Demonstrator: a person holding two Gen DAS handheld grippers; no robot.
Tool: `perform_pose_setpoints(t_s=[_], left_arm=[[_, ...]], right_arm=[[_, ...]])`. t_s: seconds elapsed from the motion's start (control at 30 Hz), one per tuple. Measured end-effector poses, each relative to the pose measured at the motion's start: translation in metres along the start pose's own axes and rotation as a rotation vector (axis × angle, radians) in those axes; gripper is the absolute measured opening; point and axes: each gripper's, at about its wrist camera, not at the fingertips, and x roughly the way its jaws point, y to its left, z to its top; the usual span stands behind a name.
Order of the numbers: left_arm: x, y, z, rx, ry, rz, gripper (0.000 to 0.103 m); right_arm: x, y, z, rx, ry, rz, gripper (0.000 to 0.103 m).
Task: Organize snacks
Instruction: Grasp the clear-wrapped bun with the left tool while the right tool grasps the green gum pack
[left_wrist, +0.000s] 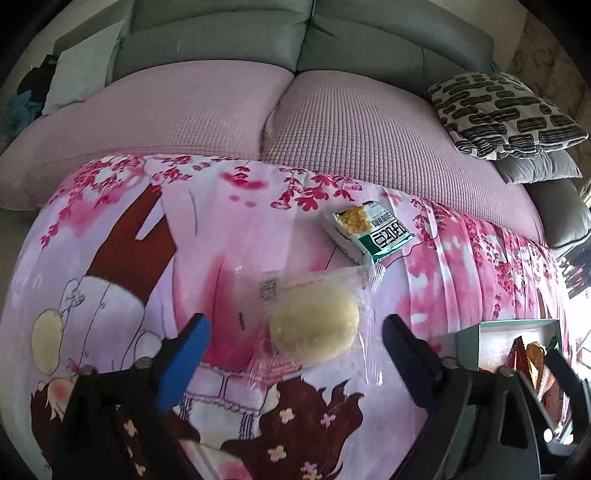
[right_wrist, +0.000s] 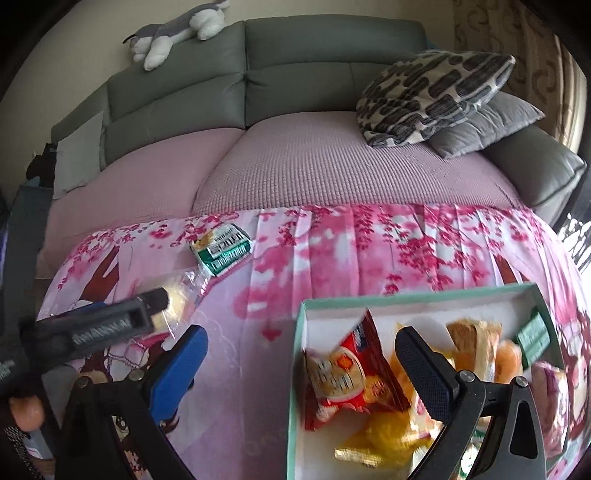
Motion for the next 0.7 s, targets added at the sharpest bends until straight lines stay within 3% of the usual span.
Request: perform_pose_setpoints(t_s=[0.17, 0.37, 0.7], left_arm=[[0.01, 0.001, 0.003, -0.013, 0.012, -0.047, 0.064], [0.014, 0.011, 0.011, -0.02, -0.008, -0.048, 0.062], [0.018, 0.05, 0.031, -0.069, -0.051, -0.003, 0.062]], right_arm=[[0.014, 0.009, 0.022, -0.031, -0.002, 0.021, 0.099], [0.04, 0.025, 0.047, -0.077, 0.023, 0.054, 0.096], [0.11, 0.071, 0.075, -0.131, 0.14, 0.152, 0.09]])
